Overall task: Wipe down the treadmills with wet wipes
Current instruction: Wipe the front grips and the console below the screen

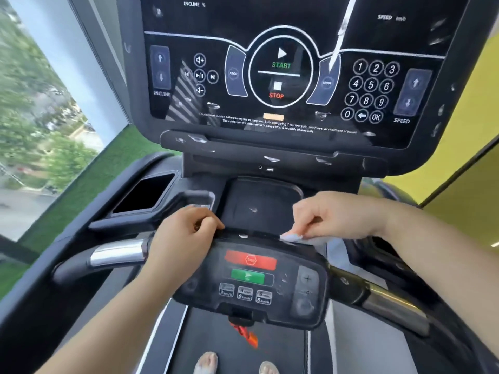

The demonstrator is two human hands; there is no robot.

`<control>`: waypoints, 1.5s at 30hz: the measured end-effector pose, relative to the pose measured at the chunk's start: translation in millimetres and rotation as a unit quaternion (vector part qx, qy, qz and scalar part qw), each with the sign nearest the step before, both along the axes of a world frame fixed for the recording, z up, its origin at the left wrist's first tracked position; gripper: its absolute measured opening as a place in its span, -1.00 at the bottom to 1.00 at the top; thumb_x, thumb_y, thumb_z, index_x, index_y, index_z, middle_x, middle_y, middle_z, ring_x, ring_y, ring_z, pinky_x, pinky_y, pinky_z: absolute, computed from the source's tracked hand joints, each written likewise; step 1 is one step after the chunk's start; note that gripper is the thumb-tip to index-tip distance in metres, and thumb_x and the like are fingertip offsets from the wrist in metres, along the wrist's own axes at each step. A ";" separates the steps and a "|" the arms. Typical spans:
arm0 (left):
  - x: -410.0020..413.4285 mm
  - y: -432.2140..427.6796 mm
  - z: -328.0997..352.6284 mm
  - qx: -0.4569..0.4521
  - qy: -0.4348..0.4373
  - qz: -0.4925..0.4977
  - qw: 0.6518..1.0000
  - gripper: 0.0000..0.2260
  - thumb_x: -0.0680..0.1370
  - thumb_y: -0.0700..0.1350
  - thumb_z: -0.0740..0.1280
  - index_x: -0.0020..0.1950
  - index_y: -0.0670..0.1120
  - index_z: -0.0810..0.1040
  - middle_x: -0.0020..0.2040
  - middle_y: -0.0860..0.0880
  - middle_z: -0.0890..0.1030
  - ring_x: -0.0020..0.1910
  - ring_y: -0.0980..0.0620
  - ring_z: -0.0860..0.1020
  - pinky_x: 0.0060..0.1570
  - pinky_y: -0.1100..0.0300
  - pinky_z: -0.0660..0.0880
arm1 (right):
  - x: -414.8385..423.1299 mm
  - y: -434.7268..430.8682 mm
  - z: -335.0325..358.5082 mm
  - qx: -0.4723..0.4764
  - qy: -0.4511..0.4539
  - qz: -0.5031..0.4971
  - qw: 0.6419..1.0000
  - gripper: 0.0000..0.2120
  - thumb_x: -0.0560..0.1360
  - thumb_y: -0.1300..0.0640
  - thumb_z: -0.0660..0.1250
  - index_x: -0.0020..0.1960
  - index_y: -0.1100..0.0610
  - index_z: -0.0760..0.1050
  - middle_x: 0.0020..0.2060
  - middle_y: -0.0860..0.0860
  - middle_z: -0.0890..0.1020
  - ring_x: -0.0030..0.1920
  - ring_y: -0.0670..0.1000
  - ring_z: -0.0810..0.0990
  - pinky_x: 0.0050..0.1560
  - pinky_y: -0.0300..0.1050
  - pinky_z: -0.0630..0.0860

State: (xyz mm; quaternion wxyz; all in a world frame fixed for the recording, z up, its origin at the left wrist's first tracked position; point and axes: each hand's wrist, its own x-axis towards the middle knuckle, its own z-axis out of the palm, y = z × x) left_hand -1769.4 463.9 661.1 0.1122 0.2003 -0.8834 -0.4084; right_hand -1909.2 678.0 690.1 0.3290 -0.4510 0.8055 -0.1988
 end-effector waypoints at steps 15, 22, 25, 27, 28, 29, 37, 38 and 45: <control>1.6 5.3 4.1 -0.023 -0.018 0.044 0.999 -0.71 0.53 -0.20 0.20 -0.30 0.04 0.61 -0.22 0.19 0.61 -0.15 0.22 0.53 -0.21 0.34 0.38 | -10.2 5.8 2.9 -0.017 -0.083 -0.028 0.996 -0.80 0.51 0.22 0.36 -0.06 -0.07 0.65 -0.24 -0.32 0.62 -0.10 -0.29 0.57 -0.01 -0.42 0.39; -2.7 -8.1 13.9 0.030 -0.091 0.003 0.995 -0.74 0.46 0.01 0.18 -0.32 0.15 0.63 -0.27 0.18 0.65 -0.20 0.16 0.58 -0.08 0.20 0.48 | -24.9 -65.4 -55.3 -0.150 0.316 -0.007 0.937 -0.75 0.43 0.38 0.29 -0.10 0.12 0.68 -0.25 0.07 0.58 -0.22 0.13 0.56 -0.30 -0.07 0.49; -15.7 -17.9 13.0 0.096 -0.107 -0.016 0.990 -0.70 0.53 -0.09 0.19 -0.27 0.11 0.66 -0.23 0.17 0.67 -0.06 0.13 0.60 0.08 0.18 0.48 | -38.0 -73.2 -77.1 -0.111 0.374 0.024 0.920 -0.75 0.35 0.38 0.25 -0.11 0.16 0.62 -0.25 0.08 0.49 -0.21 0.14 0.47 -0.38 -0.12 0.34; -29.0 -26.1 8.5 0.136 -0.135 -0.020 0.981 -0.74 0.54 -0.09 0.21 -0.18 0.11 0.68 -0.11 0.11 0.68 0.01 0.01 0.60 0.10 0.14 0.48 | -37.0 -76.0 -81.4 -0.087 0.350 0.000 0.933 -0.75 0.40 0.40 0.23 -0.05 0.16 0.59 -0.21 0.05 0.39 -0.17 0.09 0.34 -0.30 -0.07 0.34; -36.3 -29.7 5.7 0.143 -0.152 -0.019 0.978 -0.78 0.53 -0.03 0.23 -0.12 0.13 0.68 -0.04 0.06 0.67 0.01 -0.07 0.59 0.07 0.12 0.48 | -36.1 -76.8 -82.3 -0.087 0.341 -0.012 0.936 -0.74 0.43 0.41 0.23 -0.03 0.14 0.58 -0.19 0.02 0.34 -0.16 0.07 0.30 -0.26 -0.08 0.35; -43.9 -32.2 2.9 0.138 -0.168 -0.019 0.976 -0.80 0.51 0.00 0.24 -0.05 0.15 0.67 0.00 0.01 0.64 -0.02 -0.11 0.57 0.00 0.13 0.47 | -35.0 -77.7 -81.3 -0.085 0.337 -0.016 0.937 -0.74 0.45 0.41 0.22 -0.03 0.13 0.57 -0.18 0.00 0.32 -0.15 0.07 0.30 -0.26 -0.13 0.30; -71.5 -44.2 -24.5 -0.081 -0.220 -0.126 0.964 -0.59 0.60 -0.15 0.17 0.46 0.01 0.34 0.54 0.07 0.15 0.47 0.03 0.19 0.29 0.35 0.09 | -34.2 -53.5 -71.7 -0.056 0.322 0.096 0.940 -0.76 0.45 0.35 0.27 -0.09 0.01 0.53 -0.23 -0.05 0.27 -0.22 0.02 0.29 -0.31 -0.08 0.34; -71.9 -45.4 -25.8 -0.121 -0.232 -0.137 0.955 -0.58 0.61 -0.13 0.15 0.48 0.02 0.30 0.54 0.06 0.14 0.49 -0.01 0.16 0.34 0.30 0.05 | -35.1 -55.6 -73.2 -0.051 0.342 0.066 0.936 -0.76 0.47 0.33 0.25 -0.03 0.01 0.50 -0.20 -0.04 0.26 -0.18 0.03 0.26 -0.27 -0.08 0.31; -73.6 -55.4 -32.2 -0.195 -0.218 -0.178 0.940 -0.54 0.60 -0.10 0.17 0.51 0.08 0.22 0.52 0.06 0.17 0.48 -0.01 0.12 0.39 0.23 0.03 | -26.5 -60.6 -81.3 -0.046 0.342 0.073 0.936 -0.70 0.31 0.44 0.34 -0.10 0.10 0.45 -0.25 -0.04 0.21 -0.25 0.02 0.25 -0.41 -0.14 0.27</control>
